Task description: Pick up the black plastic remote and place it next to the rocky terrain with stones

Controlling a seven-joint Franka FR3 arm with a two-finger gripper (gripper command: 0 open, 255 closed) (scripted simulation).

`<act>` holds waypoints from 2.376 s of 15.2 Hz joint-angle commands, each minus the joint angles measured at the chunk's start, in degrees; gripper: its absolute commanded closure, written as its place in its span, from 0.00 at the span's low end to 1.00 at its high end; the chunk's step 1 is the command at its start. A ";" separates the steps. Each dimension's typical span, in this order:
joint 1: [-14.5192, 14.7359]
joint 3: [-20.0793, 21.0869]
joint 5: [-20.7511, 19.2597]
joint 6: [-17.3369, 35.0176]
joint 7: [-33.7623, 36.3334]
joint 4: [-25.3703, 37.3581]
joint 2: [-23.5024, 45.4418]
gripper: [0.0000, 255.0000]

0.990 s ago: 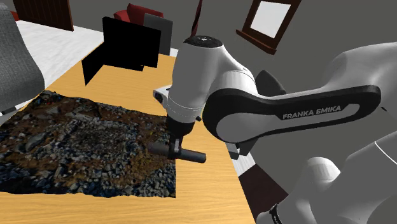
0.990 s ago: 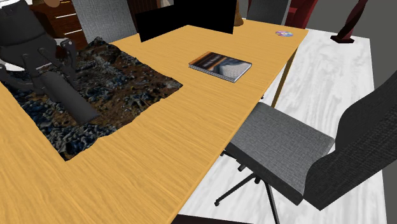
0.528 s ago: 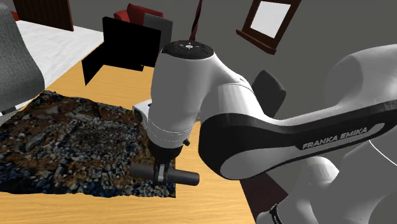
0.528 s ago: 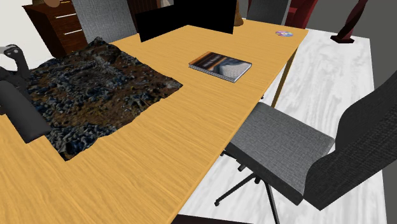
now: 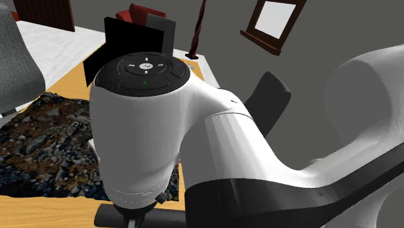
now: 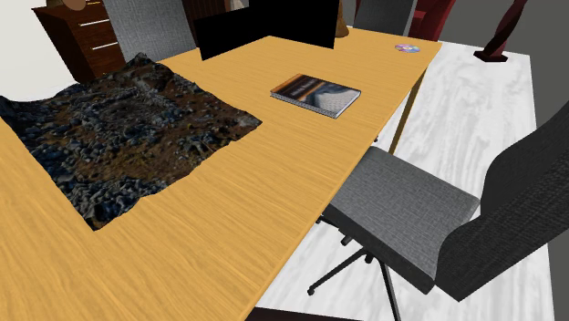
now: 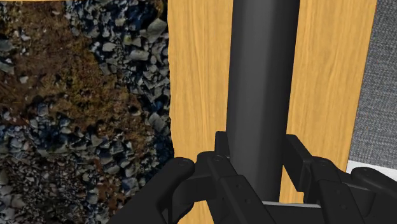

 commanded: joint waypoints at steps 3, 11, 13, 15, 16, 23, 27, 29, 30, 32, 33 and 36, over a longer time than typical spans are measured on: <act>3.37 2.52 -2.85 -1.77 6.74 6.09 5.62 1.00; 5.79 3.27 -5.69 0.88 11.17 7.25 10.54 1.00; 5.85 3.17 -6.07 2.25 11.50 6.30 11.05 1.00; 5.91 3.06 -6.49 3.59 11.85 5.40 11.60 1.00; 5.95 2.99 -6.70 4.26 12.03 4.97 11.89 1.00; 6.32 2.45 -8.47 8.82 13.46 2.36 14.25 1.00; 6.62 2.02 -9.65 11.33 14.37 1.16 15.82 1.00; 6.80 1.77 -10.28 12.56 14.86 0.64 16.67 1.00; 6.89 1.64 -10.61 13.17 15.11 0.40 17.10 1.00; 6.96 1.55 -10.82 13.56 15.26 0.25 17.38 1.00; 6.96 1.54 -10.82 13.56 15.27 0.25 17.39 1.00; 6.96 1.54 -10.82 13.56 15.27 0.25 17.39 1.00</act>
